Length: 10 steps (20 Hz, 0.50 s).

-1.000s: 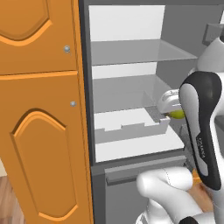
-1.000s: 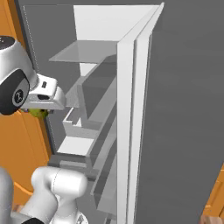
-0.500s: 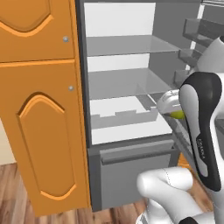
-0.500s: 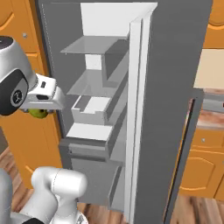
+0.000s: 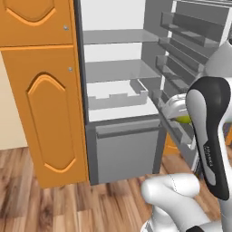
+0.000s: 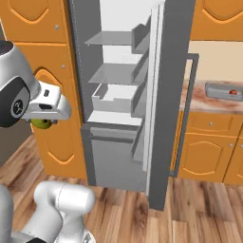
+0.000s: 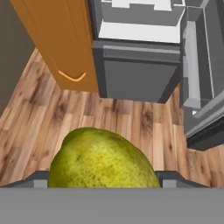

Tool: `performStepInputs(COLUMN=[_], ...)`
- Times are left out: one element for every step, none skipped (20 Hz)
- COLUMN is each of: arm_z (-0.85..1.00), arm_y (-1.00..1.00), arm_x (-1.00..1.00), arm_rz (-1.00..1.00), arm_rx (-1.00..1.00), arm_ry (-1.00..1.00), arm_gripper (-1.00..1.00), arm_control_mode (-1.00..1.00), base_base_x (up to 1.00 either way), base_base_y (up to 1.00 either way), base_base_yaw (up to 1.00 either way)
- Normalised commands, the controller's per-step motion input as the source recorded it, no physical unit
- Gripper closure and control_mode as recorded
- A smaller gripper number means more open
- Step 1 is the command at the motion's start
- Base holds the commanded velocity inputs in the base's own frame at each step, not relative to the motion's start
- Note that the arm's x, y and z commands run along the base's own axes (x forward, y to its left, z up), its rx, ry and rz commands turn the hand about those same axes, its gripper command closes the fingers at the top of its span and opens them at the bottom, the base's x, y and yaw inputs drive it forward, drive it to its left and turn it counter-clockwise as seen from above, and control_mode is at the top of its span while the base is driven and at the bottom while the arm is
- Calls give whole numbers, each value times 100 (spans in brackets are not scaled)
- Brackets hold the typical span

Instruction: Pick the apple and pear from the fridge and place them inside the tupperware on the counter.

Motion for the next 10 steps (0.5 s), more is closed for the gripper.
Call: performStepInputs(arm_z=[0, 0, 0, 0, 0, 0, 0, 0, 0, 0], arm_y=[0, 0, 0, 0, 0, 0, 0, 0, 0, 0], arm_x=[0, 0, 0, 0, 0, 0, 0, 0, 0, 0], arm_rz=[0, 0, 0, 0, 0, 0, 0, 0, 0, 0], arm_rx=[0, 0, 0, 0, 0, 0, 0, 0, 0, 0], arm_ry=[0, 0, 0, 0, 0, 0, 0, 0, 0, 0], arm_gripper=[100, 100, 100, 100, 100, 100, 100, 100, 100, 100], arm_control_mode=[100, 100, 100, 100, 100, 100, 100, 100, 100, 100], base_base_x=[-100, -100, -91, -80, -69, -65, -62, -49, -40, -34], base_base_y=[-4, -13, -27, -39, -55, -72, -77, -89, -98, -99], base_base_yaw=[0, 0, 0, 0, 0, 0, 0, 0, 0, 0])
